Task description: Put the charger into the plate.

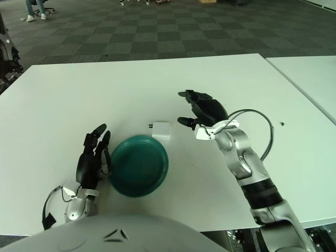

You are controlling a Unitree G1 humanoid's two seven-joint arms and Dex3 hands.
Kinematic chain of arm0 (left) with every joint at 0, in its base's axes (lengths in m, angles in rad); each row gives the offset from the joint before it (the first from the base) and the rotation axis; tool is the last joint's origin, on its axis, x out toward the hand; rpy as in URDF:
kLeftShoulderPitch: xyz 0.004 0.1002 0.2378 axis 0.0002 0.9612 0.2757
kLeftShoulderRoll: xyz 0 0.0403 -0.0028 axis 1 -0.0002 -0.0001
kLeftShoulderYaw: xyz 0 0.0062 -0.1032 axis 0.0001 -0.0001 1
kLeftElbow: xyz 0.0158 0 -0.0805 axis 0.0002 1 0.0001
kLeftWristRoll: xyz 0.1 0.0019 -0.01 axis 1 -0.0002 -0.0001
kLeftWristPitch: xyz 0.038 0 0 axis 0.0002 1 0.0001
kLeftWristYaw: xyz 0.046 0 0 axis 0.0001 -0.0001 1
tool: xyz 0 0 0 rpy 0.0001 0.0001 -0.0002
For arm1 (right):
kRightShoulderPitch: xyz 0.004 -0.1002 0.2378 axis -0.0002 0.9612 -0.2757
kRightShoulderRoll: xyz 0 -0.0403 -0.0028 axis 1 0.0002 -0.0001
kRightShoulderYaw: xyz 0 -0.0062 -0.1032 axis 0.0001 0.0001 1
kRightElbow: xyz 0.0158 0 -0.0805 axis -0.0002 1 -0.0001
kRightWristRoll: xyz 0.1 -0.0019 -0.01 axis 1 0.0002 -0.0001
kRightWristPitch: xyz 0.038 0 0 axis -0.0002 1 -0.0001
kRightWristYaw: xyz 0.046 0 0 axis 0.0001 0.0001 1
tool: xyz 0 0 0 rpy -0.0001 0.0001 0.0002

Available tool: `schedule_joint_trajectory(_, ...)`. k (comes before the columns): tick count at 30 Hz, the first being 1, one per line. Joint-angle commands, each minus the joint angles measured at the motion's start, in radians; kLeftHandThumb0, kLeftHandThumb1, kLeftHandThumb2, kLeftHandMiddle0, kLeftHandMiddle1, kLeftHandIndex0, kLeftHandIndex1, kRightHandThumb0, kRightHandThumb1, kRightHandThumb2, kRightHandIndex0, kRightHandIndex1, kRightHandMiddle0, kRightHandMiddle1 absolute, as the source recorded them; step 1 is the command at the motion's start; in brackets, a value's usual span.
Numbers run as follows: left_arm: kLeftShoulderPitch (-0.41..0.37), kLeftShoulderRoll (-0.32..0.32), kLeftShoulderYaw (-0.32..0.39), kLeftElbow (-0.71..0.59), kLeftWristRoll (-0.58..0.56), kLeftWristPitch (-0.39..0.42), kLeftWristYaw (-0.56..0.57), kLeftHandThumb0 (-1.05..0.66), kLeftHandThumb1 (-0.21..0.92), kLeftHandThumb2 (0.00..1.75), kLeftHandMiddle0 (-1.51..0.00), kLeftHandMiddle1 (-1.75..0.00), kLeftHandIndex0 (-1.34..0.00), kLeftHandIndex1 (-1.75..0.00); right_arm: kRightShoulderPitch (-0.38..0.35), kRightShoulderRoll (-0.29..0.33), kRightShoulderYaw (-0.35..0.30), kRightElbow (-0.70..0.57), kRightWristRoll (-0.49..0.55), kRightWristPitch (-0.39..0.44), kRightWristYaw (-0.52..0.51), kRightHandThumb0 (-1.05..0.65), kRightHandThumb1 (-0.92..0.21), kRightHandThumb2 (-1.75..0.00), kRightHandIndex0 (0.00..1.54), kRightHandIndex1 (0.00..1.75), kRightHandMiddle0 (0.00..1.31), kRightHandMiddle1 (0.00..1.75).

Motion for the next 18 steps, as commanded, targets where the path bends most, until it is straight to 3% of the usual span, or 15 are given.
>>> schedule_joint_trajectory(1,-0.005,-0.032,-0.013,0.067,0.003,0.035,0.017,-0.86,0.92,0.97,-0.34,0.0,0.0,-0.74,-0.036,-0.011,0.032,0.01,-0.028,-0.022,0.036,-0.82,-0.92,-0.58,0.09,0.0,0.0,0.49)
schedule_joint_trajectory(9,-0.002,-0.03,-0.027,0.052,0.007,0.049,0.033,-0.85,0.92,0.97,-0.33,0.0,0.0,-0.73,-0.043,-0.008,0.068,0.001,-0.069,-0.028,0.08,-0.81,-0.92,-0.59,0.07,0.0,0.0,0.42)
schedule_joint_trajectory(18,0.0,-0.03,-0.035,0.049,0.007,0.041,0.049,-0.86,0.92,0.98,-0.34,-0.01,0.0,-0.78,-0.009,-0.002,0.109,0.018,-0.11,-0.058,0.062,-0.78,-0.92,-0.55,0.09,0.01,0.0,0.42)
